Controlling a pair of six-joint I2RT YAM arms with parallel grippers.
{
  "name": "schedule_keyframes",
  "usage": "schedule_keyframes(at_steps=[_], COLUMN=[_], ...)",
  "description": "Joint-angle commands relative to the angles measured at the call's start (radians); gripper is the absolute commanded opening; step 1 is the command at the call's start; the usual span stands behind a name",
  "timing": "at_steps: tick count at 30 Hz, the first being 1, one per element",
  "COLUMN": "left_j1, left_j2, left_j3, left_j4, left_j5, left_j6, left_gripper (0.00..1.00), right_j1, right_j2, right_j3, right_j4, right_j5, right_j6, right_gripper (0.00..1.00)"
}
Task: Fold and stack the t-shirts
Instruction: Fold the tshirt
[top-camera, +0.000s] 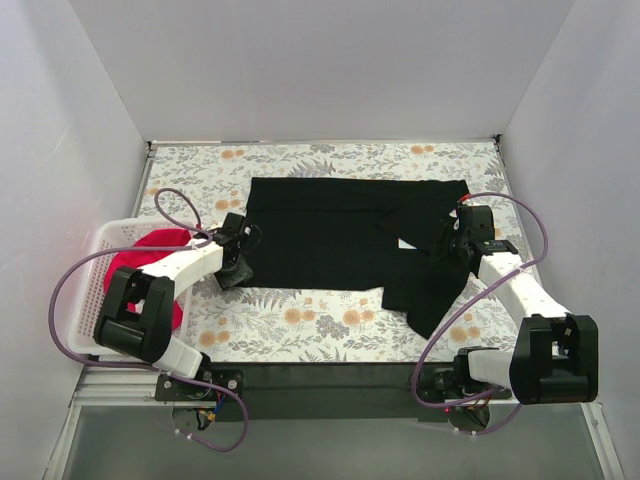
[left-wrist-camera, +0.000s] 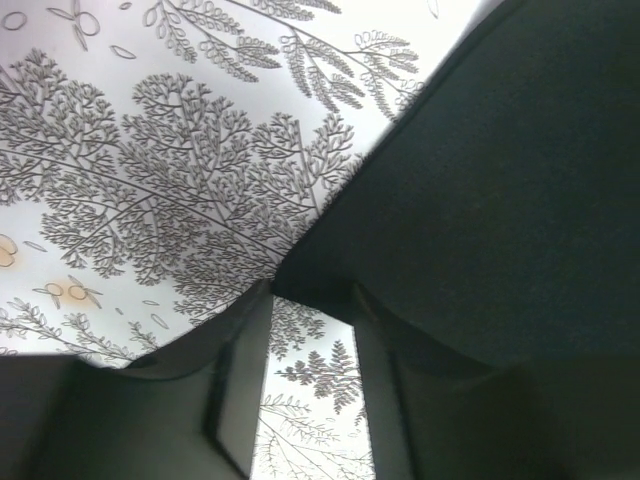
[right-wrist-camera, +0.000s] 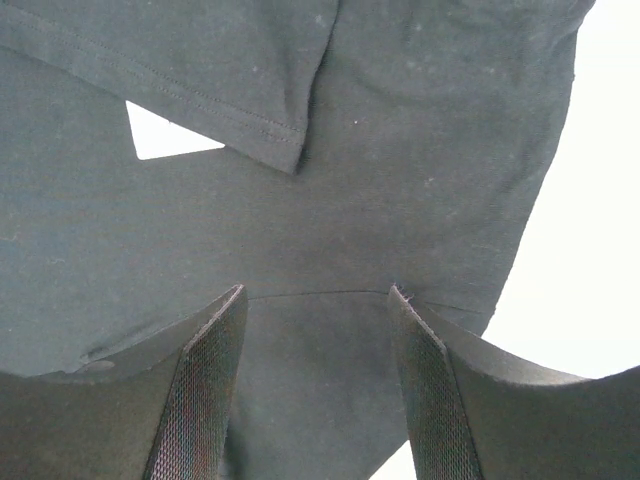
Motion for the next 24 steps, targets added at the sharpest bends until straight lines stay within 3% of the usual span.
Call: schedule_keyframes(at_steps=[1,3,8,12,17,24], left_j1=[-0.012,-0.012,-0.013,-0.013,-0.013,-0.013], left_j2=[0.048,0.053,0.047,0.010,-0.031,-0.045], left_j3=[-0.014,-0.011,0.000,0.011,0.000,-0.008], left_j4=[0.002,0.005,0.002,-0.013,0.004,0.022], left_j5=[-0.032,-0.032,-0.027,-0.025,-0.010,0.016], left_j6=[-0.015,-0.012,0.016,0.042,0.071,0.097], left_gripper=[0.33,0.27,0.00,0.00,0.00,0.00], right_j1=[0.004,0.005,0.005,-0.001,-0.054,-0.157], right_j2=[-0.025,-0.022,-0.021,-0.014,0.005,0.061], right_j3=[-0.008,-0.009,-0.023,-0.022,-0.032,-0.051], right_j4=[-0.010,-0.013,-0.030,-0.076,-0.119,-0.120], right_j5=[0.031,0.037,0.080,0.167,0.164,0.109], right_j6=[-0.012,-0.014,-0.012,0.008,0.031,0.023], right_gripper=[0.65,0.65,0.65,0.69,0.66,0.52])
